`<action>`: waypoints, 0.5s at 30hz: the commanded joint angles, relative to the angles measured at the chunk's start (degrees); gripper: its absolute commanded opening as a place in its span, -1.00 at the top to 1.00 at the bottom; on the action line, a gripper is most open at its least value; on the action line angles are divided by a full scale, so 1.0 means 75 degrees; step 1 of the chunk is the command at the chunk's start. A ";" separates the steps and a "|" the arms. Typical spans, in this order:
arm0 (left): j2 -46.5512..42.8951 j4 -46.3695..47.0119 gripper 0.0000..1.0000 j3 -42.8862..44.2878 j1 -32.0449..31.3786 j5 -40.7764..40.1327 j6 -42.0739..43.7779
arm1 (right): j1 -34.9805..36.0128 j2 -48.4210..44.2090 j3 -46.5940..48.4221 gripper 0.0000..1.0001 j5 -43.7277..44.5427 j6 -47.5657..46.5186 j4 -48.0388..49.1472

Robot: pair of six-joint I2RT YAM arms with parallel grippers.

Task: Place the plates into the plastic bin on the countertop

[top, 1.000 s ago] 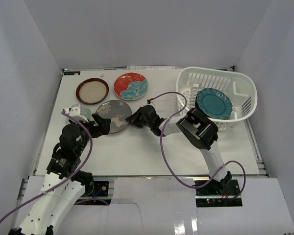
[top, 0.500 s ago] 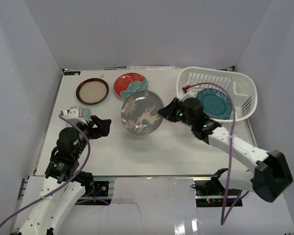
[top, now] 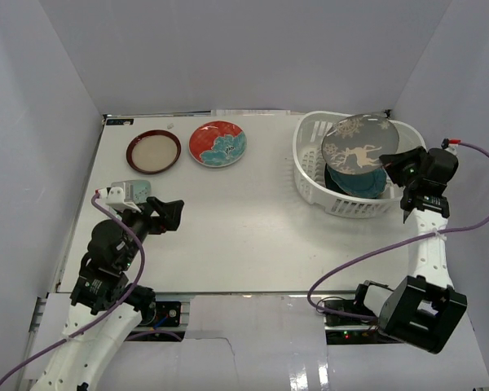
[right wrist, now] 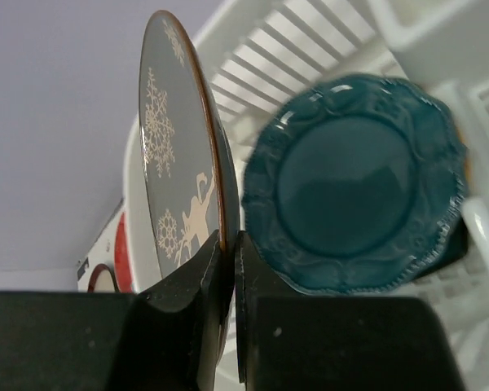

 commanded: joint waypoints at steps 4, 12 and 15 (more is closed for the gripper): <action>-0.0113 -0.0063 -0.96 -0.0014 -0.0096 -0.0095 0.0001 | -0.0573 0.0136 -0.0111 0.84 -0.0770 0.0438 0.0545; -0.0102 -0.0051 -0.96 -0.0014 -0.0107 -0.0107 -0.0022 | -0.0597 0.0547 -0.0264 0.60 -0.0242 -0.0136 -0.0123; 0.0004 -0.0027 -0.96 -0.0002 -0.0107 -0.0142 -0.0057 | -0.0597 0.0500 -0.0381 0.39 -0.0101 -0.0335 -0.0263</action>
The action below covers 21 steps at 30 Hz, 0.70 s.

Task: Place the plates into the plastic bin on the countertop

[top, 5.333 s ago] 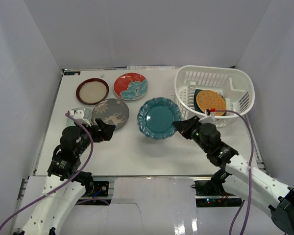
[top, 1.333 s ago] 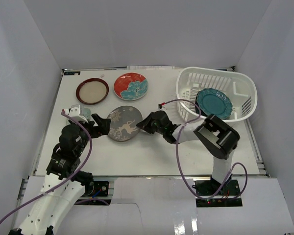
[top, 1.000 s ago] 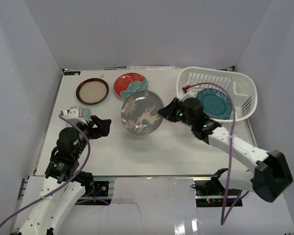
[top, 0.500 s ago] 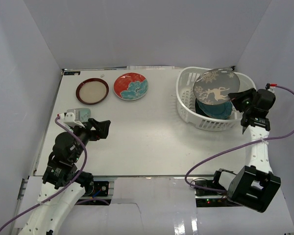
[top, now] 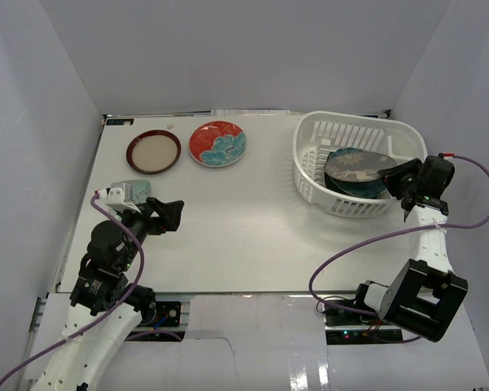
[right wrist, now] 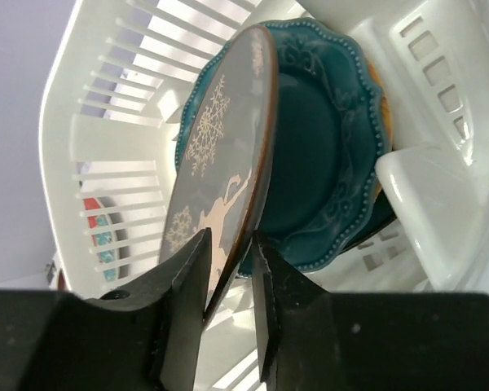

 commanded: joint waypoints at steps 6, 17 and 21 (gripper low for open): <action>0.0445 0.0084 -0.96 0.0059 -0.0026 -0.0326 -0.0175 | -0.0020 -0.0133 0.0177 -0.24 0.0489 -0.0699 -0.0119; 0.2483 0.0985 -0.96 0.0575 -0.0037 0.0306 -0.0947 | 0.0168 -0.0039 0.0636 -0.80 0.2121 -0.2071 -0.0849; 0.3596 0.1431 -0.96 0.0657 -0.0026 0.0761 -0.1731 | 0.0553 0.0977 0.1513 -0.80 0.1544 -0.2516 -0.1736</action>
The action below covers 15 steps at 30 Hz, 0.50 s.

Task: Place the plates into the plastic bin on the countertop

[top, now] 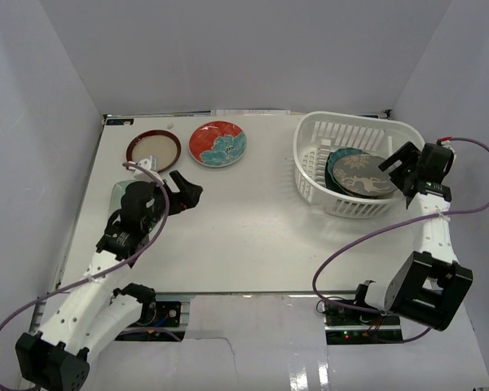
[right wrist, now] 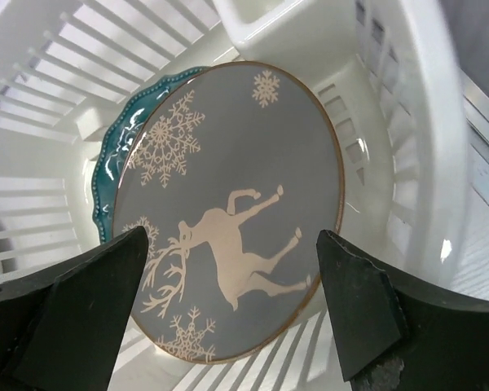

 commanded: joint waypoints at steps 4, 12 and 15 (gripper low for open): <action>0.0992 0.1174 -0.96 0.0004 -0.0014 0.0380 -0.1137 | 0.0377 0.0763 0.0597 -0.95 -0.0154 -0.0637 -0.0640; 0.2245 0.1656 -0.91 0.0237 -0.0014 -0.0582 -0.1747 | 0.0635 0.1267 0.0737 -0.58 -0.0060 -0.0357 -0.0968; 0.2655 0.1738 -0.90 0.0460 0.0021 -0.0923 -0.1795 | 0.0682 0.1056 0.0759 -0.23 -0.0516 -0.0227 -0.0581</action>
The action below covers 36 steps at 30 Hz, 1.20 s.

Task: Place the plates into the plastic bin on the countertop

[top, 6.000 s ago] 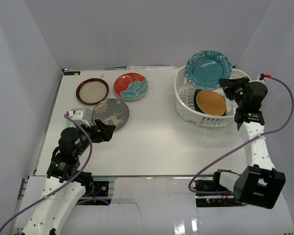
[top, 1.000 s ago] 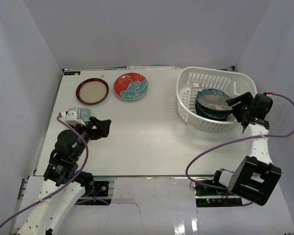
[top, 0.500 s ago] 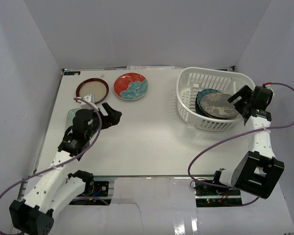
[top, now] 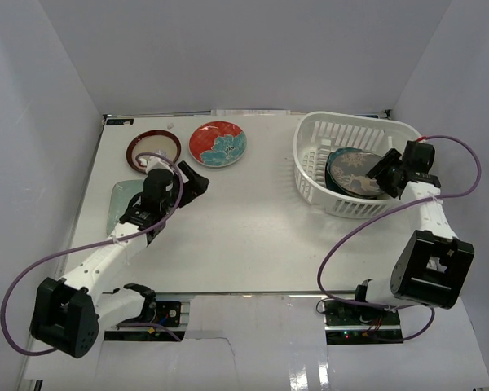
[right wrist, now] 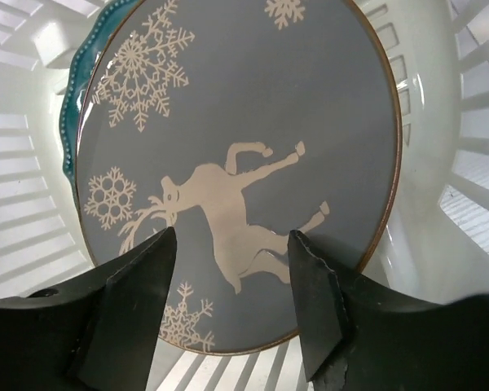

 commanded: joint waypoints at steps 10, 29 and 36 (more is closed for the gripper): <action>0.1917 0.0799 -0.89 0.0762 0.0898 0.0339 -0.0680 | 0.0073 -0.1134 0.0282 -0.86 -0.1124 0.0278 0.0324; 0.6863 0.2276 -0.55 0.3560 0.1463 0.0798 -0.1992 | 0.2099 -0.4414 -0.2061 0.52 -0.1688 0.0665 0.1848; 0.7896 0.2358 -0.06 0.4371 0.1287 0.0354 -0.2298 | 0.2675 -0.5106 -0.2541 0.42 -0.1699 0.0711 0.1790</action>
